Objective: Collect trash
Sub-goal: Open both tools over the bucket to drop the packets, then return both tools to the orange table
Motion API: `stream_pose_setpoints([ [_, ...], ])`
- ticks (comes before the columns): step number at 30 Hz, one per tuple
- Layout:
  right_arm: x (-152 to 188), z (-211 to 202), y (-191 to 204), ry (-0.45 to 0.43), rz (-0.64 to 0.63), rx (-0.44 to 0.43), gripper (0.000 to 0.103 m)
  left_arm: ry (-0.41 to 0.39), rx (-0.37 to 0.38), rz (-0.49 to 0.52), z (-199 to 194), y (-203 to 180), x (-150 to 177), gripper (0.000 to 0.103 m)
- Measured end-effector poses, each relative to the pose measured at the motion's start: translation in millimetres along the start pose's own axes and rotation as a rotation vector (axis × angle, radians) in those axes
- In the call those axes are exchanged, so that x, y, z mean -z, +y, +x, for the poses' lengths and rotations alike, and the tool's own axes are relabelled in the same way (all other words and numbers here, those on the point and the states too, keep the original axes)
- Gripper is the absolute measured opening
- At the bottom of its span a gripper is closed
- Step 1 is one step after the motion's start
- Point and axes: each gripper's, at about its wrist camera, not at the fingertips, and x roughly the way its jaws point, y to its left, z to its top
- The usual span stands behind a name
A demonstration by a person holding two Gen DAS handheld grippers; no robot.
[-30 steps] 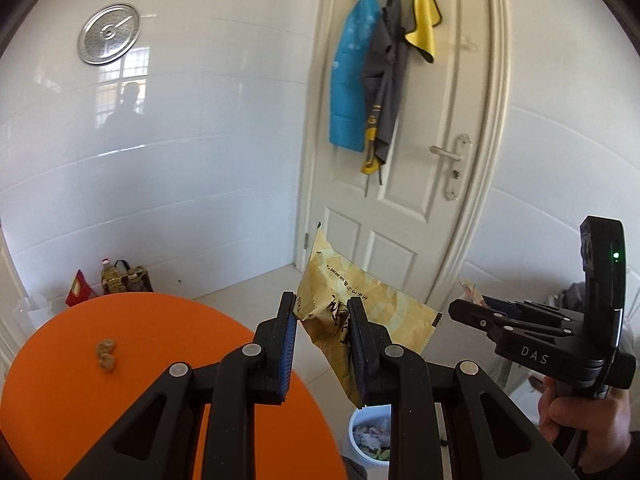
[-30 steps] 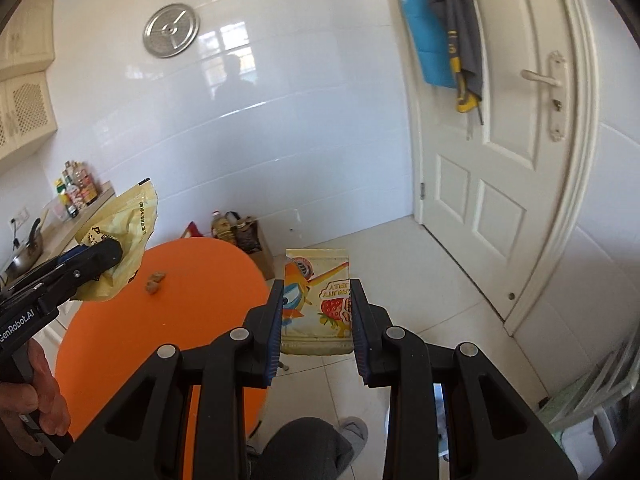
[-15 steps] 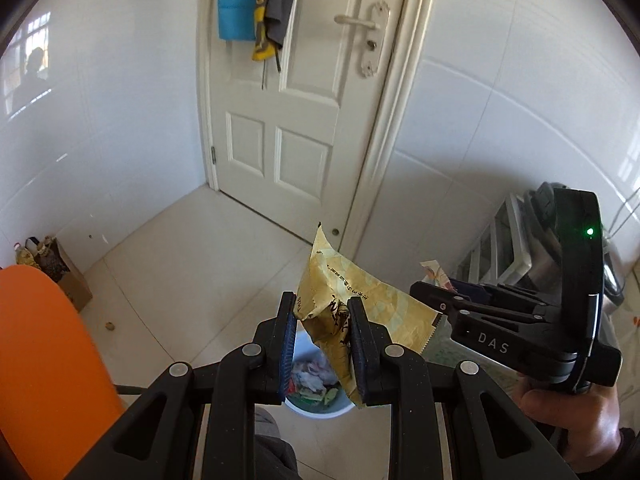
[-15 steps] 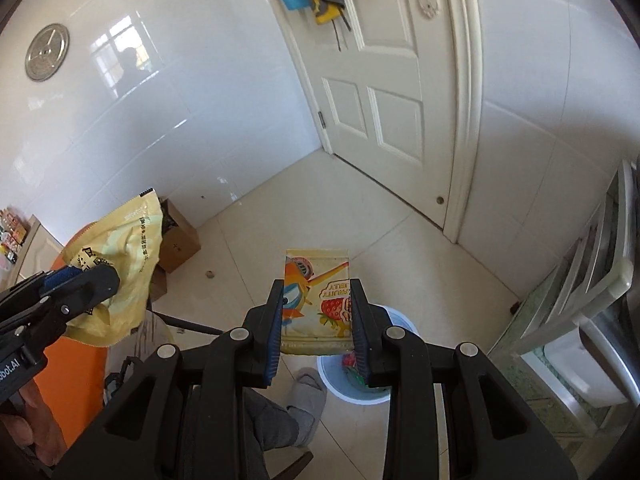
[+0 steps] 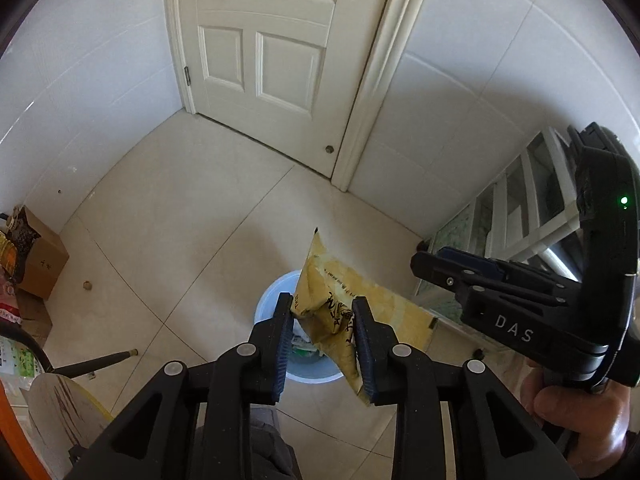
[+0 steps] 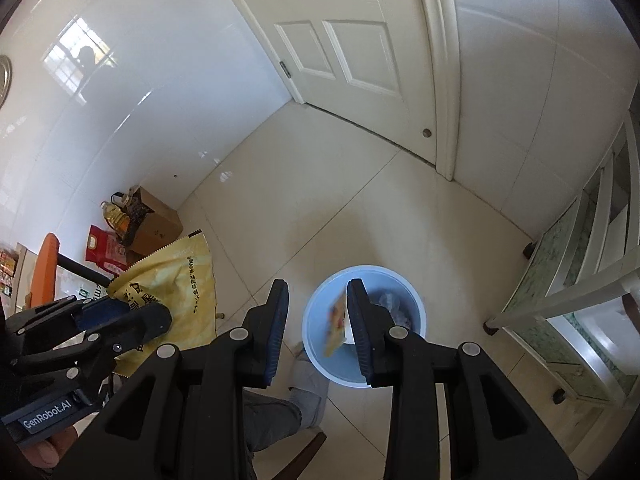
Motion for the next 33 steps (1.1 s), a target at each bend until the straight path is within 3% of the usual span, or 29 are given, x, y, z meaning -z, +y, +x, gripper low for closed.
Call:
stream_pose_setpoints([
  [1, 0, 3, 1, 0.003, 0.008, 0.003, 0.048, 0.015, -0.001, 0.003, 4, 1, -4, 0.042],
  [3, -1, 5, -3, 0.002, 0.021, 0.01, 0.058, 0.025, -0.008, 0.005, 7, 2, -7, 0.067],
  [5, 0, 5, -6, -0.002, 0.031, 0.013, 0.072, 0.016, -0.025, 0.014, 8, 4, -10, 0.075],
  [7, 2, 3, -6, -0.013, 0.037, 0.027, 0.093, 0.023, -0.041, 0.017, 13, 4, -22, 0.085],
  [9, 1, 0, -8, -0.03, 0.05, 0.044, 0.103, 0.012, -0.071, 0.02, 17, -4, -28, 0.089],
  [12, 2, -4, -7, -0.033, 0.064, 0.066, 0.103, -0.016, -0.138, 0.025, 9, -11, -20, 0.096],
  [17, 3, -18, 5, -0.053, 0.056, 0.081, 0.103, -0.066, -0.217, 0.016, -2, -30, -11, 0.098],
  [25, 5, -60, 47, -0.126, 0.002, 0.059, 0.103, -0.19, -0.208, -0.032, -71, -32, 23, 0.098],
  [33, 10, -114, 121, -0.229, -0.102, 0.008, 0.103, -0.339, -0.221, -0.101, -158, -8, 78, 0.099],
])
